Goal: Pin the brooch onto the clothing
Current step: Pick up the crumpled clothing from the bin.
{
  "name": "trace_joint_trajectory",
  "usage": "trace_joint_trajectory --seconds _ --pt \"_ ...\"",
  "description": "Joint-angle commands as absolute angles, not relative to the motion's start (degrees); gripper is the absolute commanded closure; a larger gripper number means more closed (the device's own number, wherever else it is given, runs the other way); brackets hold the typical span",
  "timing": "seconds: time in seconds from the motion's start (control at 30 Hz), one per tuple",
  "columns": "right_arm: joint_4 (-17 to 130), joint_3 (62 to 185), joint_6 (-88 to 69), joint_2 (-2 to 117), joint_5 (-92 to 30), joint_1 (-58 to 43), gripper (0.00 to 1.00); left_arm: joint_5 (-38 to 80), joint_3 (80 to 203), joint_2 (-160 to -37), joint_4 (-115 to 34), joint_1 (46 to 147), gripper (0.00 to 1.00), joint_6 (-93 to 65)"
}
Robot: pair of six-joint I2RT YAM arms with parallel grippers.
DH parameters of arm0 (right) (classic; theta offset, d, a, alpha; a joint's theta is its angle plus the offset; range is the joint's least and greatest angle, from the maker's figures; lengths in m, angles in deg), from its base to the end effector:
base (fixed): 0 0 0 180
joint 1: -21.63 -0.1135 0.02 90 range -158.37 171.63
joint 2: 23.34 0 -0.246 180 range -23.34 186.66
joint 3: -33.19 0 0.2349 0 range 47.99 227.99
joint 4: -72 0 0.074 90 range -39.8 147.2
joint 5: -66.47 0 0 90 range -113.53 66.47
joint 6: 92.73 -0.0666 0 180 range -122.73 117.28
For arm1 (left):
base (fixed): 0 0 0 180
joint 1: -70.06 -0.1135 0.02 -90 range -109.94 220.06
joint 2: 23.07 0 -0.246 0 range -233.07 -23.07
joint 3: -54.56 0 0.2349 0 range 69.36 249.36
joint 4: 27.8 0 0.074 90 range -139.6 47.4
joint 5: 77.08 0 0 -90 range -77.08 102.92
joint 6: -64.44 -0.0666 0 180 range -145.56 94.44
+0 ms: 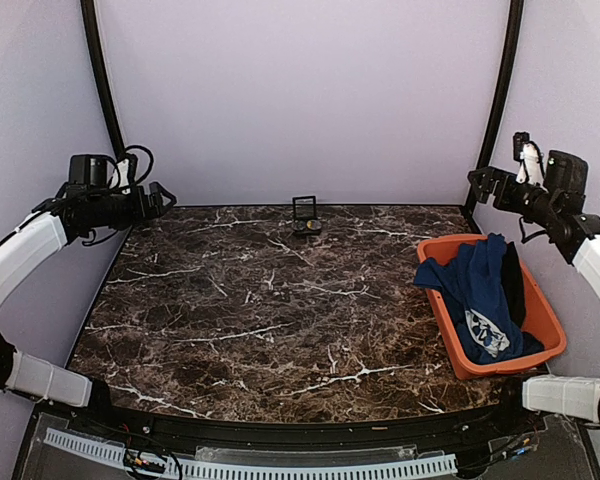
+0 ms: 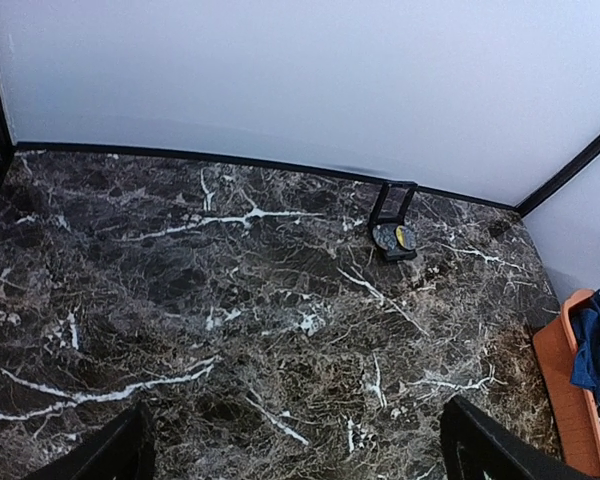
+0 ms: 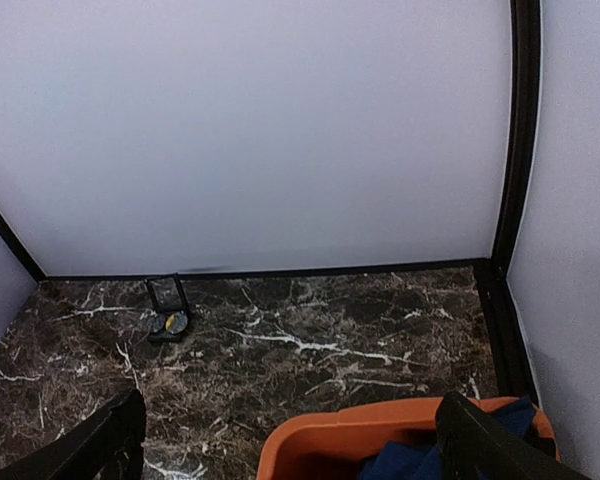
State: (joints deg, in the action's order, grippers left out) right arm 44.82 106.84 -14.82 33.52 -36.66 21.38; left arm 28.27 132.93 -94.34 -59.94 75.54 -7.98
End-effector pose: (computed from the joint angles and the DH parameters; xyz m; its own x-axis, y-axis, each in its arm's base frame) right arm 0.2469 0.0162 0.3623 -0.2240 0.2030 -0.9532 -0.1849 0.9515 0.2461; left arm 0.2963 -0.0461 0.3170 -0.5016 -0.2445 -0.8299 0.1881 0.9055 -0.3805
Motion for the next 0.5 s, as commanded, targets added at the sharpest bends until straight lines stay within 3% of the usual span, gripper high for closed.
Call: trace_joint_trajectory --seconds 0.0,0.2,0.47 --pt "36.8 107.2 -13.4 35.8 -32.4 19.7 0.01 25.2 132.7 -92.2 -60.2 77.8 0.01 -9.4" --pt "23.0 110.8 -18.3 42.2 -29.5 18.7 0.01 23.9 129.4 -92.7 -58.2 78.2 0.01 -7.7" --pt "15.4 108.4 -18.9 44.2 -23.1 18.5 0.01 23.5 128.7 -93.2 -57.7 78.2 0.01 -6.7"
